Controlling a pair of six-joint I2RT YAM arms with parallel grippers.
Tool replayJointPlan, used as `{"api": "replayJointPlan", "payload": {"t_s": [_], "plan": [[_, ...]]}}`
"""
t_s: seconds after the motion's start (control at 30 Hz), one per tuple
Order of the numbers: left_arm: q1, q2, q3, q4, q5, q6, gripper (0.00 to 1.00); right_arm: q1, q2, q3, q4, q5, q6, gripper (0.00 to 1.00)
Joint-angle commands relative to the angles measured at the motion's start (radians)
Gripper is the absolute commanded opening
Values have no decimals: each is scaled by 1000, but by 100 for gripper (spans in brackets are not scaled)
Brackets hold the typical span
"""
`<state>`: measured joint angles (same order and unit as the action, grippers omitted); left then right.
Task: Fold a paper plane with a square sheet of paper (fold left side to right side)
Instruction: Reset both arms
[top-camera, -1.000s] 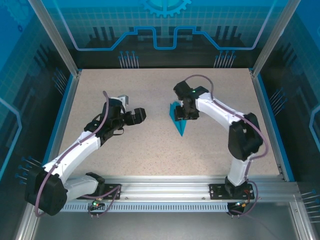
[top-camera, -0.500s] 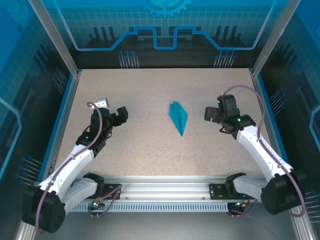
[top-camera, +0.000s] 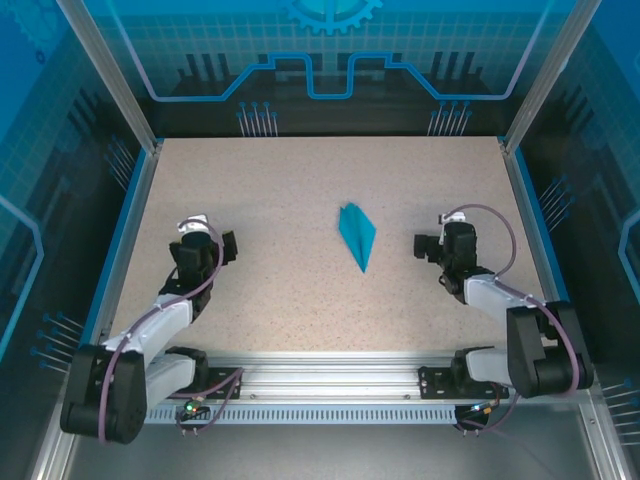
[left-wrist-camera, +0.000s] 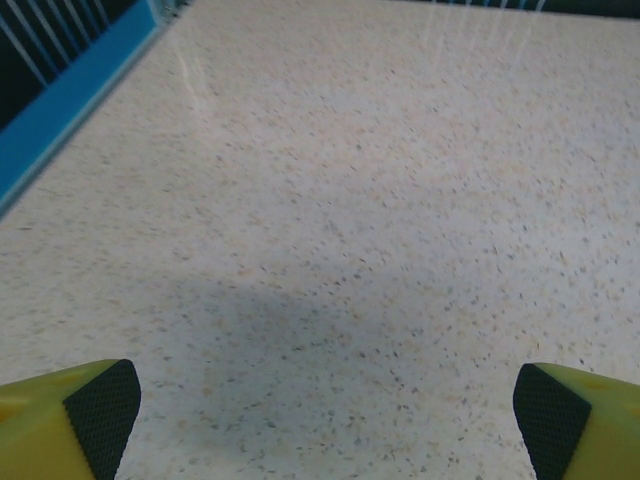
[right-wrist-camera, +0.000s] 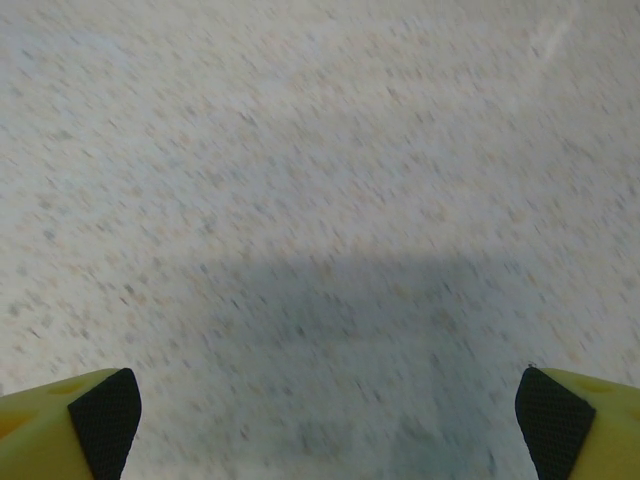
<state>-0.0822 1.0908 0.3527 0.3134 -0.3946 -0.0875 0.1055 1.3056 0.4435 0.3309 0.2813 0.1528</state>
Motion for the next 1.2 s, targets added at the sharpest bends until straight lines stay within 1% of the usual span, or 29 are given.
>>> {"api": "replayJointPlan", "payload": {"t_s": [0.0, 0.07, 0.17, 0.23, 0.3, 0.33, 0.37, 0.4, 0.5, 0.53, 0.57, 0.67, 0.83, 0.87, 1.17], "plan": [[23, 55, -26, 207, 162, 67, 99, -12, 33, -1, 238, -76, -109, 100], [38, 93, -45, 290, 224, 78, 99, -16, 56, -12, 304, -104, -144, 100], [57, 144, -53, 379, 286, 103, 99, -45, 105, -26, 370, -163, -140, 100], [65, 172, -54, 428, 307, 110, 99, -54, 150, -48, 439, -171, -129, 100], [81, 195, -50, 454, 371, 108, 99, -57, 199, -45, 499, -163, -127, 100], [82, 211, -55, 482, 391, 106, 99, -57, 186, -32, 442, -170, -124, 100], [83, 242, -65, 532, 404, 105, 99, -56, 197, -38, 471, -173, -129, 100], [84, 280, -70, 580, 408, 104, 99, -58, 189, -31, 444, -174, -125, 100], [85, 402, -46, 649, 446, 118, 99, -58, 194, -35, 459, -174, -127, 100], [84, 423, -25, 646, 457, 122, 99, -57, 192, -32, 448, -174, -126, 100], [84, 407, 15, 539, 465, 127, 99, -58, 193, -33, 456, -174, -127, 100], [99, 424, 67, 464, 388, 78, 99, -58, 192, -32, 452, -174, -126, 100], [100, 424, 65, 464, 384, 80, 99, -34, 198, -15, 426, -171, -154, 100], [98, 424, 65, 464, 384, 80, 99, -37, 196, -12, 418, -193, -159, 100], [98, 425, 65, 464, 384, 79, 99, -40, 198, -9, 415, -199, -160, 100]]}}
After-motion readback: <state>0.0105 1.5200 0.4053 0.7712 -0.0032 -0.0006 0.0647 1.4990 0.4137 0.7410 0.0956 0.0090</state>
